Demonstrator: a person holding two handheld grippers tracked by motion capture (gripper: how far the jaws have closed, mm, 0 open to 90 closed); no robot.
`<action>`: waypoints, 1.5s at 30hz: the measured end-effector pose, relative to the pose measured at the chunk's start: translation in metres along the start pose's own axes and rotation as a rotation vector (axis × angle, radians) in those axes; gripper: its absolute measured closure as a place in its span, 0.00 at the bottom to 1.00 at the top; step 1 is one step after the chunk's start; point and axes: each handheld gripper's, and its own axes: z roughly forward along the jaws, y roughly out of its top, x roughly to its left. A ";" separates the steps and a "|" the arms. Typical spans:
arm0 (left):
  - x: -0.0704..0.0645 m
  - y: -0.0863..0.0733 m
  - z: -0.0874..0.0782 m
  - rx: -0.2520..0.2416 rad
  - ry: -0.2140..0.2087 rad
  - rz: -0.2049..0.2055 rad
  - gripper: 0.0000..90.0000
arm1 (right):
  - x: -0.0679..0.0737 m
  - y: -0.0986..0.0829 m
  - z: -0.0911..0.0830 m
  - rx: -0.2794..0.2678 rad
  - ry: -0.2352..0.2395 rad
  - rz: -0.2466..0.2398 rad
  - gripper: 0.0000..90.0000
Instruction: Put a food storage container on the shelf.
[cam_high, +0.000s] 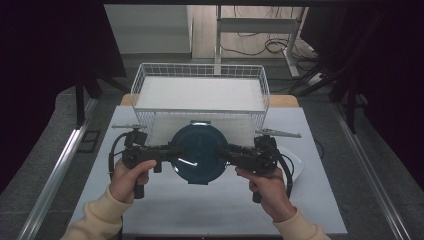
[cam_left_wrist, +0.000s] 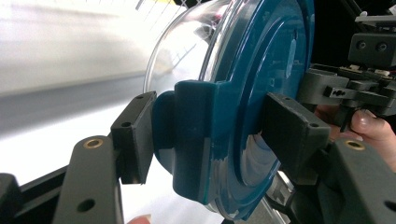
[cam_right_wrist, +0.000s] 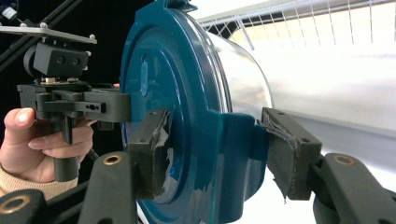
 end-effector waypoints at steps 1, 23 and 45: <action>0.000 0.000 0.000 0.000 0.000 0.000 0.41 | 0.000 0.000 0.000 0.000 0.000 0.000 0.48; -0.022 0.054 -0.018 -0.036 -0.005 0.065 0.41 | 0.020 0.052 -0.010 -0.043 0.011 -0.061 0.49; -0.012 0.111 -0.018 -0.052 -0.007 0.047 0.41 | 0.011 0.107 0.005 -0.037 0.027 -0.070 0.50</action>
